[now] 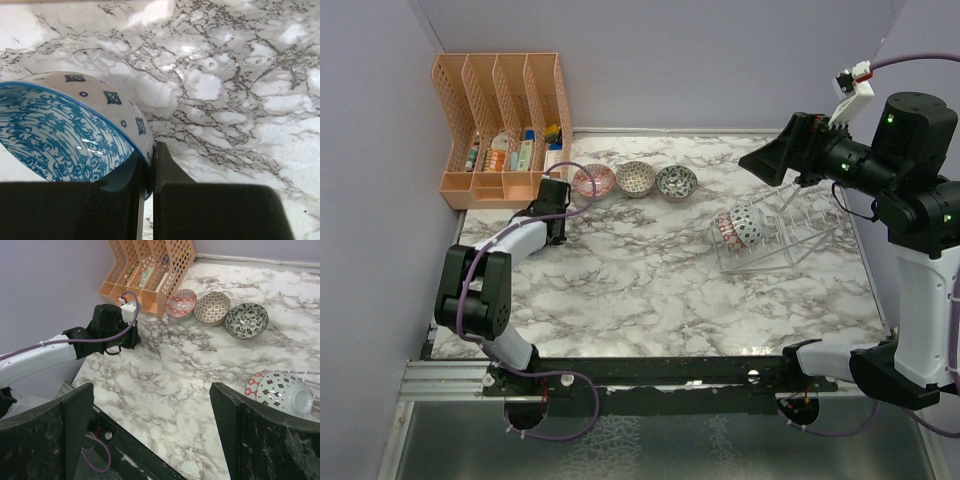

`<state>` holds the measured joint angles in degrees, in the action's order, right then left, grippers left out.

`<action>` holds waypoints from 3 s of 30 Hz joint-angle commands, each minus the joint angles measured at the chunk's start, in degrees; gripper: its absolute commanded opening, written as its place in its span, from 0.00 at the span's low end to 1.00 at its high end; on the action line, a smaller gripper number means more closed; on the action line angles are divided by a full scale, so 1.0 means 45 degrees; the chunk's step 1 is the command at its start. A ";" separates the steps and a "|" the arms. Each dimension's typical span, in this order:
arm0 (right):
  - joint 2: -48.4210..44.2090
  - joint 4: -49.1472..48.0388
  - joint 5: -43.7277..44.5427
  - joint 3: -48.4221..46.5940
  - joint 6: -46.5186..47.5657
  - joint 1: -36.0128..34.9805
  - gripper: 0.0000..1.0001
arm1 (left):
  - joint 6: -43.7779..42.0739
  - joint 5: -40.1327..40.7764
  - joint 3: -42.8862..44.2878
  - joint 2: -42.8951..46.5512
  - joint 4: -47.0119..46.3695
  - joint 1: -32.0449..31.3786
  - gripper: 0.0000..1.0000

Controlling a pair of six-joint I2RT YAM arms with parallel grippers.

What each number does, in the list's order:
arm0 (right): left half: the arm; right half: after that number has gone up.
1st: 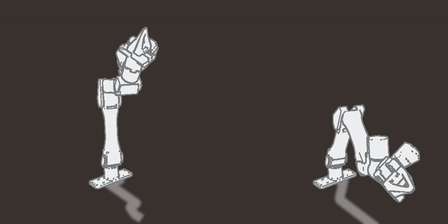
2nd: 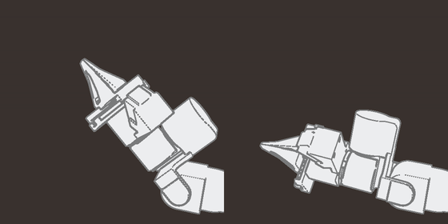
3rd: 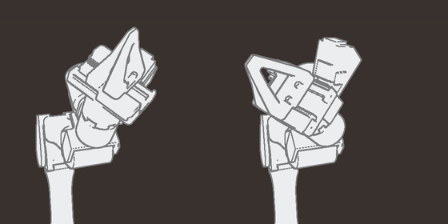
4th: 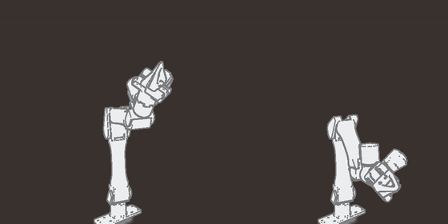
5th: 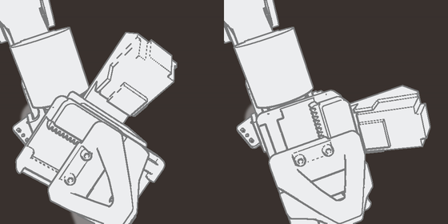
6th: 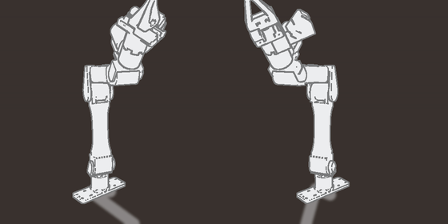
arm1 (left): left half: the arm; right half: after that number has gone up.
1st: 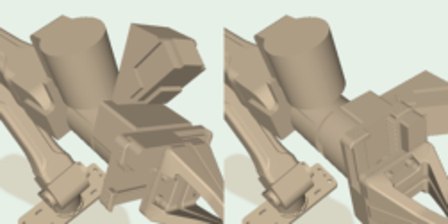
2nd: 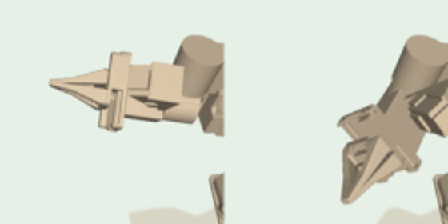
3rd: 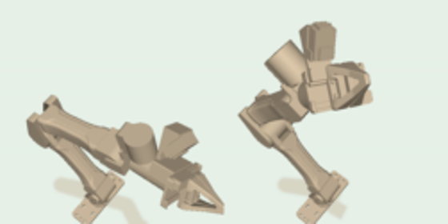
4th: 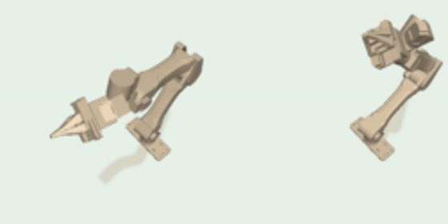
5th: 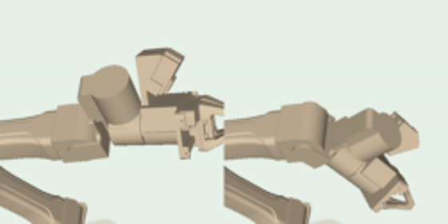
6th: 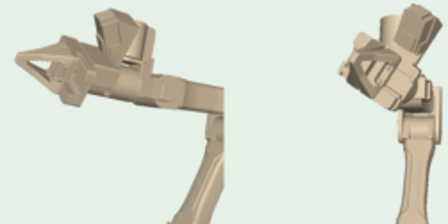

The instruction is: Load the bowls into the dish rack

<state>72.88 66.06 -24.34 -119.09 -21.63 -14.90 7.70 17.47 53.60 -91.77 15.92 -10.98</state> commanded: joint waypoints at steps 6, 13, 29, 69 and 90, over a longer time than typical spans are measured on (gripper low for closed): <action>0.0030 0.0469 0.1025 -0.0587 0.0280 0.0048 1.00 | 0.1535 -0.2157 0.0958 0.3144 0.1509 0.0036 0.00; 0.0531 0.0565 0.1332 -0.1709 0.0277 0.0048 1.00 | 0.7262 -0.7845 0.0986 0.5294 -0.1006 -0.0517 0.00; 0.0457 -0.0917 0.0101 -0.1704 -0.1132 0.0048 0.99 | 1.5851 -0.7409 0.2634 0.2149 -1.1957 -0.6609 0.00; 0.0154 -0.1093 -0.0121 -0.1281 -0.0448 0.0048 0.99 | 2.0214 -0.7427 0.7902 -0.7435 -1.5999 -0.9465 0.00; 0.0013 -0.1242 -0.0137 -0.0629 -0.0470 0.0049 1.00 | 2.0090 -0.8399 0.7874 -0.8070 -1.6464 -0.8646 0.00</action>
<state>73.43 60.42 -25.17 -122.52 -24.25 -14.90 98.45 -17.78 89.54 -129.03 -54.85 -51.16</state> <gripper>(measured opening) 0.995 0.060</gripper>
